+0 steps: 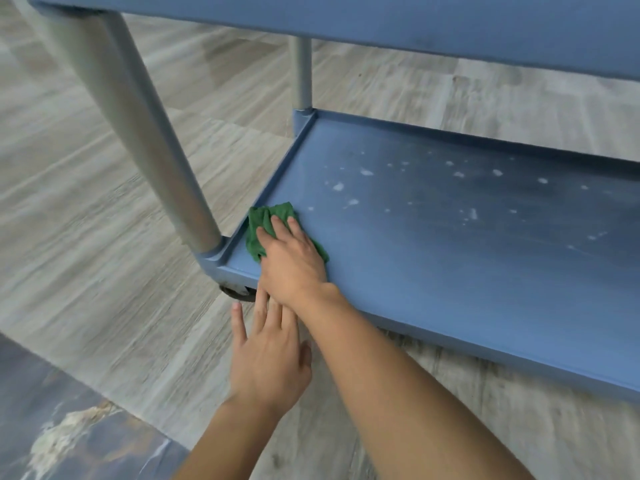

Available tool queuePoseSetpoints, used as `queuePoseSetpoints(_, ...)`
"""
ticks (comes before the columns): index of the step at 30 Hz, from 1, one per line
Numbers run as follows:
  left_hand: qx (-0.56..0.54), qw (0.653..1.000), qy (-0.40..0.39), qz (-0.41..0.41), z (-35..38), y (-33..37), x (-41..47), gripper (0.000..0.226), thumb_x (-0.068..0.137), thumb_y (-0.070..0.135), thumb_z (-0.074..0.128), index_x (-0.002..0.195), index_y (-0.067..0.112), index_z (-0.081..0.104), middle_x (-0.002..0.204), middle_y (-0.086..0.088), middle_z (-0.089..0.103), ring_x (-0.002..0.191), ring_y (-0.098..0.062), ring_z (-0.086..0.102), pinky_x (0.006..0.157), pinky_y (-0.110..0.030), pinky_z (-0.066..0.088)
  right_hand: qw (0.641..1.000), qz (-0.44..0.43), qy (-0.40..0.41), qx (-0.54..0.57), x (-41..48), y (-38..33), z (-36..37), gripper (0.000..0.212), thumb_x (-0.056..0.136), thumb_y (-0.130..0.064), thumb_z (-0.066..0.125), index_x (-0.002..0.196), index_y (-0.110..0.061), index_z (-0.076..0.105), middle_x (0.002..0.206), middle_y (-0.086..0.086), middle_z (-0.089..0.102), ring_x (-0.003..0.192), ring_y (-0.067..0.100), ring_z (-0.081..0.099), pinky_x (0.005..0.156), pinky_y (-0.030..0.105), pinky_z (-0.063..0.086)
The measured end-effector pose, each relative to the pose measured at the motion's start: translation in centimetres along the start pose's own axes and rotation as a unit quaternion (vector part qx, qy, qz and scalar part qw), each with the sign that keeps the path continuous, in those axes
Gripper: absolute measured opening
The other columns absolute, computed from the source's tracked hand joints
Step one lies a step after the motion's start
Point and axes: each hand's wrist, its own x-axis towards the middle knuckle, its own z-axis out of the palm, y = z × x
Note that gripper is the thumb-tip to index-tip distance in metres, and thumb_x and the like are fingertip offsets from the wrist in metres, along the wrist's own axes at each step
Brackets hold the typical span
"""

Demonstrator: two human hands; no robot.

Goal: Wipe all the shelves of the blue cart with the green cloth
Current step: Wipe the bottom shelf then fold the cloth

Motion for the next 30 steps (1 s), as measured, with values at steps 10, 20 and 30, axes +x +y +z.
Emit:
queuePoseSetpoints(10,-0.014,0.997,0.016,0.068,-0.4,5.9,1.5,0.088,0.098,0.048,0.045,0.161,0.012,-0.005,0.17,-0.002,-0.009,0.156,-0.025,-0.013,0.124,-0.055,-0.009,0.993,0.107,0.049,-0.023,-5.2,16.7,-6.3,0.059,0.091,-0.022,0.055,0.149,-0.02,0.041,0.16,0.011,0.029,0.148,0.03,0.023,0.121,0.03,0.014)
queuePoseSetpoints(20,-0.03,0.995,-0.018,0.092,0.9,10.4,3.3,0.096,0.096,0.067,0.036,0.16,0.017,-0.016,0.169,0.003,-0.019,0.156,-0.021,-0.016,0.125,-0.053,-0.007,0.933,0.342,0.098,-0.064,-21.6,36.3,-15.7,0.052,0.096,-0.017,0.051,0.147,-0.013,0.044,0.157,0.018,0.033,0.148,0.028,0.025,0.118,0.031,0.019)
queuePoseSetpoints(30,0.008,0.994,-0.035,0.104,1.2,9.7,6.2,0.132,0.066,0.098,0.029,0.161,0.016,-0.01,0.169,-0.002,-0.019,0.156,-0.029,-0.015,0.122,-0.063,-0.003,0.862,0.472,0.119,-0.141,-31.3,41.6,-18.1,0.052,0.099,-0.021,0.048,0.148,-0.007,0.041,0.154,0.024,0.036,0.142,0.043,0.027,0.117,0.05,0.021)
